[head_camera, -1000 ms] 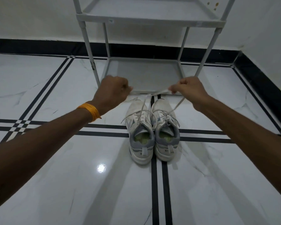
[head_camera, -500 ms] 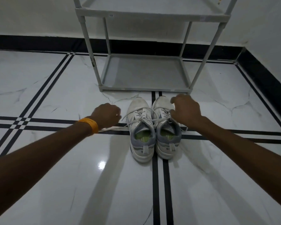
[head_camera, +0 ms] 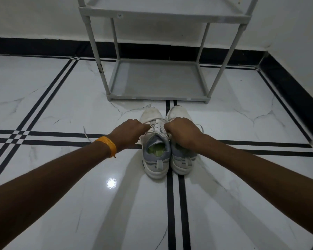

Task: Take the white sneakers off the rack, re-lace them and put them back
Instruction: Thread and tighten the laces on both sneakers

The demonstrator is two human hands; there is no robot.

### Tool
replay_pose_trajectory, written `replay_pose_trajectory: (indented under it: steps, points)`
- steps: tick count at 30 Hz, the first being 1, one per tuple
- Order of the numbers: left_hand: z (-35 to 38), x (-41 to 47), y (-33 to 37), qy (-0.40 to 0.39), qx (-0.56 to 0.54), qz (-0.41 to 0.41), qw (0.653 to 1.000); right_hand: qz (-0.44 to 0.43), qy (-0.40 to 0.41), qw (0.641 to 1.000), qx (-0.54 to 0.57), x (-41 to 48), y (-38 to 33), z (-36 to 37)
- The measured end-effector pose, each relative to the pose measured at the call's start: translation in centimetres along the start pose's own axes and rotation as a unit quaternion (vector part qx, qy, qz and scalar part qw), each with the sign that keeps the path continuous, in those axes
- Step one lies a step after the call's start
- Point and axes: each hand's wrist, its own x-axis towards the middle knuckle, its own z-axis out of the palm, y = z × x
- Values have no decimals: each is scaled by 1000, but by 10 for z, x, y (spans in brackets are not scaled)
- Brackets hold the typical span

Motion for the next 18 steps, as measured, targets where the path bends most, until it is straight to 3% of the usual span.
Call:
replay_pose_trajectory:
  steps: [3,9,18]
  points:
    - [2,-6,-10,-22,52,36,998,-46,-21,996,-68,-5,-1,-3]
    - [5,-15,-14,1,29,32,999,-70,-51,987,-136,-2,-6,1]
    - [12,-14,-15,-27,39,27,999,-57,-56,989,-125,-6,-10,6]
